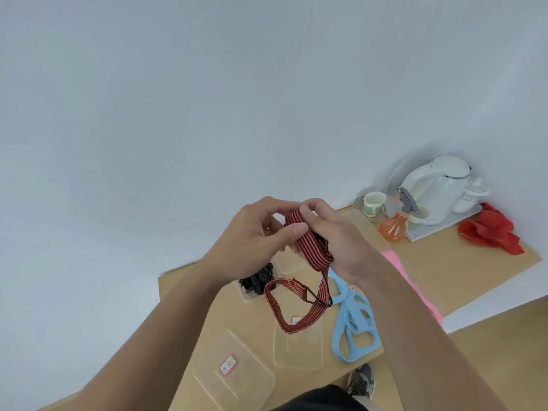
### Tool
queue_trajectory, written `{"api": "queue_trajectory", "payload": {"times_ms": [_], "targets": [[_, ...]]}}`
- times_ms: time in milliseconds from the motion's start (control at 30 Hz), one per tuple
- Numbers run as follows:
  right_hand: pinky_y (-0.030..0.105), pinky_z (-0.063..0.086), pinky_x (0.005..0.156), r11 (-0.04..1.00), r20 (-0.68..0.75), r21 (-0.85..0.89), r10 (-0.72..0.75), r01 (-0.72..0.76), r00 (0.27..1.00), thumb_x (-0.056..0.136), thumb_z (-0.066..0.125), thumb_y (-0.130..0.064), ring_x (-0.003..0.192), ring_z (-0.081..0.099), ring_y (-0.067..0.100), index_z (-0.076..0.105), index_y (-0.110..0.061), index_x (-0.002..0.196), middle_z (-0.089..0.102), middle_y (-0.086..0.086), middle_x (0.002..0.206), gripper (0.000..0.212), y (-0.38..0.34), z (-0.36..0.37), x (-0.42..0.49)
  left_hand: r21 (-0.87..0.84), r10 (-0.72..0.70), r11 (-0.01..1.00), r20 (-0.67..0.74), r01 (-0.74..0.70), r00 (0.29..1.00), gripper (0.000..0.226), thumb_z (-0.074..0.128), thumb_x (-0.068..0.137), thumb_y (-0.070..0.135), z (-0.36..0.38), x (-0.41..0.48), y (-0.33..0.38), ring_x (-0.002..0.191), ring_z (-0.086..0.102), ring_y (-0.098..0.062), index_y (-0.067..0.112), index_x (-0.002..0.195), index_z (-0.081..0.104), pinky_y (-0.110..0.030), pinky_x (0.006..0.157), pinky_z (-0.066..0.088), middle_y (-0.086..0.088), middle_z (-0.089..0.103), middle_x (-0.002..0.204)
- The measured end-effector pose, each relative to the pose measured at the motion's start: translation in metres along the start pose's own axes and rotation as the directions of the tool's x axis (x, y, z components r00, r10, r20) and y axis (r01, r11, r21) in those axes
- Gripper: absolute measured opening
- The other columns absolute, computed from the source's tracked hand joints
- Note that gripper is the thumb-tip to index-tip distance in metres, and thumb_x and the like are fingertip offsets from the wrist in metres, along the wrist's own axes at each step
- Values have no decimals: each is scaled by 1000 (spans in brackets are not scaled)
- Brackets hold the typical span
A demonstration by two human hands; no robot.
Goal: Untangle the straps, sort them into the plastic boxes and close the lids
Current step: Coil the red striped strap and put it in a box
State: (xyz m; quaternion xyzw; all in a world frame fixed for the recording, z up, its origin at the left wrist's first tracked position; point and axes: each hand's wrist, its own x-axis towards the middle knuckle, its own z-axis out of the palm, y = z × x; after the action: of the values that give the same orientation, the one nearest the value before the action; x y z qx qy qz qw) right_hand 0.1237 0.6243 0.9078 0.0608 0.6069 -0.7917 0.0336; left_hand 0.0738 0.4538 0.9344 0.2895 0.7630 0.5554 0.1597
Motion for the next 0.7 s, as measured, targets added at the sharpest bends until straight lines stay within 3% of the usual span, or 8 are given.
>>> {"api": "queue_trajectory", "payload": {"times_ms": [67,167,233,333,367,500,600,700], "targets": [[39,46,67,998,40,-62,-4,6,999,95,59,-46,72,59,29,52,-17,97,65,14,78,29,-2,1,1,-8,-14,1000,116,15,993,19,69,95,19,-8,2,7,72,67,-13,17,113,71,-27,72,52,6,75,78],[30,46,53,1000,116,-13,-17,18,993,97,53,-51,65,59,28,52,-12,96,64,19,76,39,-5,2,1,-45,-18,999,161,26,987,15,68,96,14,-13,3,9,73,68,-18,9,110,69,-33,73,52,-1,76,82],[27,46,49,996,192,78,-45,30,980,91,54,-65,58,60,26,57,-13,96,65,22,76,52,-6,0,0,-113,-15,993,104,27,994,14,65,98,10,-10,4,7,69,66,-21,3,110,66,-32,70,52,-7,72,79],[29,47,56,984,243,161,-115,77,963,74,67,-75,59,57,24,60,-10,113,66,18,82,76,-5,-4,0,-321,-112,945,-126,66,986,15,66,98,14,0,6,5,66,58,-19,4,110,66,-31,68,50,-9,65,82],[28,44,55,986,206,128,-128,103,970,75,71,-69,57,52,22,60,-8,118,64,15,80,76,-3,-4,1,-380,-155,922,-184,75,971,15,65,99,14,3,7,5,66,58,-17,7,111,67,-32,69,51,-8,64,86],[27,31,45,984,4,-31,-178,178,984,92,63,-37,48,37,17,70,-12,101,50,9,65,28,3,1,3,-348,-185,931,-187,111,965,16,68,97,13,6,8,6,73,64,-17,15,113,72,-33,78,59,0,66,90],[33,17,46,983,-9,-72,-168,167,986,94,62,-37,49,29,18,61,0,100,43,9,65,38,1,0,3,-476,-269,857,-93,195,959,15,69,95,16,-2,9,15,73,67,-20,7,107,73,-29,74,60,-9,71,93],[31,19,45,971,30,-163,-173,176,984,98,64,-30,52,32,16,60,-2,111,44,6,66,31,-5,-3,3,-572,-380,758,2,313,925,20,67,96,22,-10,12,16,74,69,-22,5,102,75,-25,69,60,-12,72,93]]}}
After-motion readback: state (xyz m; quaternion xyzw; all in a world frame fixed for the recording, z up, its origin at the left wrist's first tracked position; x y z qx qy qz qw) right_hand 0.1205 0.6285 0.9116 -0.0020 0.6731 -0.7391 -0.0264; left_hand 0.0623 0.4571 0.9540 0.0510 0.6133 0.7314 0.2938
